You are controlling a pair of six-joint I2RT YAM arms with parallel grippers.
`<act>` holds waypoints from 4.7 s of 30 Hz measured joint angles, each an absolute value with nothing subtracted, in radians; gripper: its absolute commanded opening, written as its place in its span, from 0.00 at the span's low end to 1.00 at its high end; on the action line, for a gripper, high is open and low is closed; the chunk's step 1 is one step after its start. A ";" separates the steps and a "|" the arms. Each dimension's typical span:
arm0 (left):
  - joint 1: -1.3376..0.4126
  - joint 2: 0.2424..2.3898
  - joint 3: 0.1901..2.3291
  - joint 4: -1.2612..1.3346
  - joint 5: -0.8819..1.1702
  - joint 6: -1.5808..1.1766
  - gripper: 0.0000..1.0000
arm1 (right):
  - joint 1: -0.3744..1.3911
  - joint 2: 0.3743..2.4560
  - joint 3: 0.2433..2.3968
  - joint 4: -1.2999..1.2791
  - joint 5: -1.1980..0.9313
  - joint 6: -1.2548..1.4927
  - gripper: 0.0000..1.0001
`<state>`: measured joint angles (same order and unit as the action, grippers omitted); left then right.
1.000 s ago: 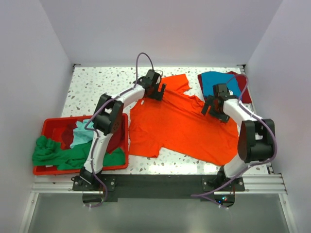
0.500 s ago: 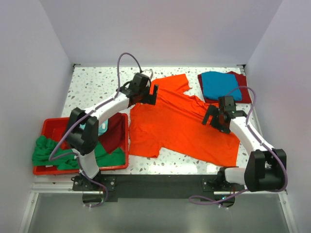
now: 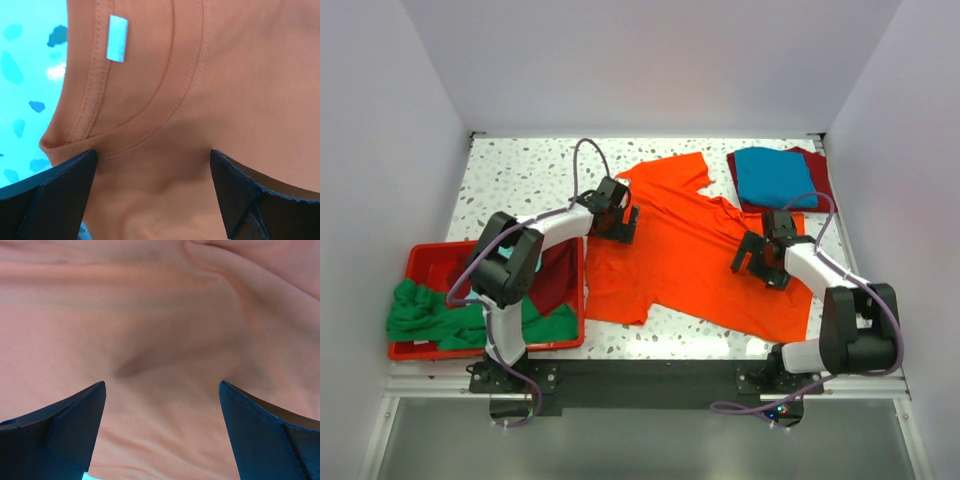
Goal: Fold and stack the t-shirts
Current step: Fold the tshirt
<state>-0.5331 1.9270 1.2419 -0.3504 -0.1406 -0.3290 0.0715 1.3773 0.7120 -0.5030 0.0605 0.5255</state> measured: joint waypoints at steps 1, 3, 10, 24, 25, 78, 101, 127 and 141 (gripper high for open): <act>-0.532 1.929 1.245 -0.344 -0.142 -0.331 1.00 | 0.072 1.386 0.712 -0.500 0.060 0.526 0.99; -0.524 1.935 1.247 -0.325 -0.139 -0.330 1.00 | 0.072 1.412 0.725 -0.493 0.067 0.529 0.99; -0.509 1.982 1.299 -0.288 -0.138 -0.320 1.00 | 0.072 1.470 0.770 -0.489 0.109 0.535 0.99; -0.474 2.186 1.587 -0.284 -0.108 -0.247 1.00 | 0.062 1.664 0.964 -0.514 0.175 0.536 0.99; -0.470 2.204 1.614 -0.286 -0.108 -0.238 1.00 | 0.061 1.679 0.980 -0.517 0.177 0.536 0.99; -0.464 2.136 1.500 -0.198 0.014 -0.266 1.00 | 0.043 1.722 1.035 -0.521 0.131 0.497 0.99; -0.505 1.884 1.384 -0.273 -0.193 -0.291 0.97 | 0.025 1.793 1.211 -0.581 0.038 0.448 0.99; -0.624 1.701 1.077 -0.370 -0.318 -0.480 0.76 | 0.025 1.673 1.134 -0.614 0.008 0.432 0.99; -0.642 1.678 1.006 -0.379 -0.318 -0.524 0.55 | 0.025 1.584 1.044 -0.613 0.008 0.421 0.99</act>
